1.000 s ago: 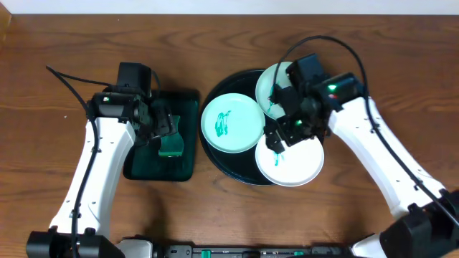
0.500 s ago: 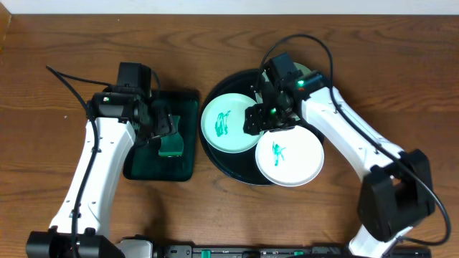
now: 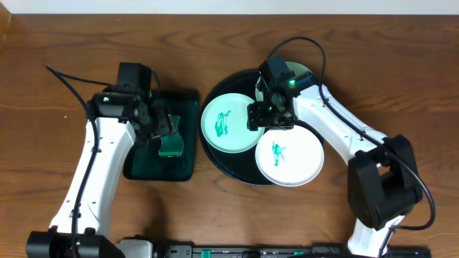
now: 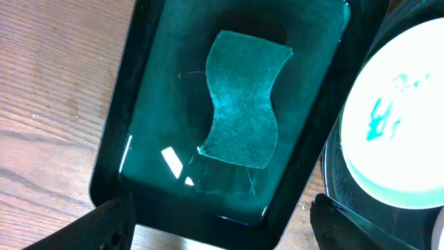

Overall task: Clean dirty plates on tray and stack at the side
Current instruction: 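Reach the right gripper to the top plate and grip its rim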

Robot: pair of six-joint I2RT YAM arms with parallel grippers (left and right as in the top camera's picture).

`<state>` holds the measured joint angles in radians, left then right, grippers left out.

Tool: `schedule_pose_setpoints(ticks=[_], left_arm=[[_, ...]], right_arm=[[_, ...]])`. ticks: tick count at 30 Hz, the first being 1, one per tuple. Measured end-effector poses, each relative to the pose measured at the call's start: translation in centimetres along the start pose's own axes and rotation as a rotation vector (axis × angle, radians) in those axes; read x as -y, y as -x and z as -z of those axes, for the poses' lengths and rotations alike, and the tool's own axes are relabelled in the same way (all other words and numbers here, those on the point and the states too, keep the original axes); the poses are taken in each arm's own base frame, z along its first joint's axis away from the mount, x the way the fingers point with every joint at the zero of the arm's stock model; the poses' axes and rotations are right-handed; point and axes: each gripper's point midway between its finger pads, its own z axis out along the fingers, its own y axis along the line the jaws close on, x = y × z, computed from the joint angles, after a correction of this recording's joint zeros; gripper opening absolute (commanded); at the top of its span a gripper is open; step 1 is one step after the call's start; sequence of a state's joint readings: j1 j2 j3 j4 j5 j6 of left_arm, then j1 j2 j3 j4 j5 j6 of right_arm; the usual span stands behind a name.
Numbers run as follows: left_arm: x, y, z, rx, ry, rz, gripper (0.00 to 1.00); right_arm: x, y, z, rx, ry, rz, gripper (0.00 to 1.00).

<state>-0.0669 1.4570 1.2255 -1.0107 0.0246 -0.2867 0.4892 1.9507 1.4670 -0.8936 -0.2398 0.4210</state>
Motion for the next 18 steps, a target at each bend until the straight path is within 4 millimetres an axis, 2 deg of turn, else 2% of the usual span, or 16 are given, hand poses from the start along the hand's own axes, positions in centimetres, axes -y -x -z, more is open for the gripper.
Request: schedule_pose_setpoints(ticks=[8, 18], left_arm=[[0.0, 0.0, 0.0, 0.000, 0.000, 0.000, 0.81], [-0.1, -0.4, 0.0, -0.016, 0.006, -0.001, 0.81]], right_arm=[[0.6, 0.6, -2.2, -0.005, -0.021, -0.023, 0.73], [0.0, 2.5, -2.3, 0.071, 0.006, -0.021, 0.72]])
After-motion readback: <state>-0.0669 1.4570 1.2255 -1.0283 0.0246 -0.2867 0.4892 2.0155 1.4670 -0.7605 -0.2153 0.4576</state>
